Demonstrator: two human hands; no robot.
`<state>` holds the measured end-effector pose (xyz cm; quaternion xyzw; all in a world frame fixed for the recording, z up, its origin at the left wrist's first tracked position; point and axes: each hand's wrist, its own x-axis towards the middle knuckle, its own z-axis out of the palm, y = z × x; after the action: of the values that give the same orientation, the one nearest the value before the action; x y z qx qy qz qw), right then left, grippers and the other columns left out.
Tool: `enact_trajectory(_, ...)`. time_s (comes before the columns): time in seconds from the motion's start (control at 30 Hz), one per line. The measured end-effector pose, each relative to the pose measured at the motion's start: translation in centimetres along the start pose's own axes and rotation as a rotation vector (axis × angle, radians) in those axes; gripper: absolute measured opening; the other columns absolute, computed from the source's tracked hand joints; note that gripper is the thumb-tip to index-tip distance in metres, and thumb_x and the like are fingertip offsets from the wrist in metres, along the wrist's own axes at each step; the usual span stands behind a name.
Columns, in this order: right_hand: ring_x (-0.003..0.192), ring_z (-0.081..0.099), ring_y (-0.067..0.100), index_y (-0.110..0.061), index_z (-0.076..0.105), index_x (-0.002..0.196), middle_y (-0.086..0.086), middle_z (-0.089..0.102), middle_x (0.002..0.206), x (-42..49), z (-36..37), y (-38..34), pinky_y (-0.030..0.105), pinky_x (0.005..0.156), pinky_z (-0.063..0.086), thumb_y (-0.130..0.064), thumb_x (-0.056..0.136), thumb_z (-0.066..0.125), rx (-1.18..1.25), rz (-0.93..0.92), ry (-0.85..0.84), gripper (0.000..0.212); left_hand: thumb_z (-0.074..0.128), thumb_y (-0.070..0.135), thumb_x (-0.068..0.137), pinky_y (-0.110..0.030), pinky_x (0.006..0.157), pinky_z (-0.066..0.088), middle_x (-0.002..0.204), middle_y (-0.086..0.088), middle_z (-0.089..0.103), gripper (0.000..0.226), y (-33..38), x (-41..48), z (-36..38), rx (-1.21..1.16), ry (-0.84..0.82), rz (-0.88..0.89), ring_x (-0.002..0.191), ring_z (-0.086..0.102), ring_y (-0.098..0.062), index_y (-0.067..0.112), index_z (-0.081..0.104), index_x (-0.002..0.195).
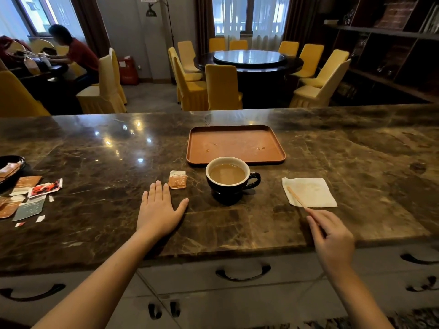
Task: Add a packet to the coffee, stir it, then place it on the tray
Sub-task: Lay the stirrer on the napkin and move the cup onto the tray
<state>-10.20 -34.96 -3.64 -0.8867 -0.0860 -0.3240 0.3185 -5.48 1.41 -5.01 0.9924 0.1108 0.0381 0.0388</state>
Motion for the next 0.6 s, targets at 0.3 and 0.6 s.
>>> enact_trajectory(0.3,0.088,0.058,0.026,0.003,0.065,0.103,0.017,0.063,0.094,-0.8,-0.3,-0.9,0.037,0.076,0.051,0.007,0.075,0.066,-0.058,0.045,-0.136,0.028,0.012,0.071,0.08,-0.039,0.113,0.002,0.155,-0.013,0.007,0.088,-0.1,-0.2,-0.2,-0.011,0.006,0.012,0.142,0.003,-0.023,0.01,0.011,0.144)
enact_trajectory(0.6,0.086,0.054,0.024,0.001,0.066,0.093,0.015,0.061,0.09,-0.2,-0.2,-1.4,0.033,0.072,0.046,0.005,0.077,0.063,-0.114,0.098,-0.2,0.016,0.013,0.07,0.081,-0.04,0.114,0.003,0.155,-0.014,0.007,0.088,0.1,-0.4,-0.4,-0.011,0.002,0.018,0.142,0.003,-0.024,0.008,0.01,0.144)
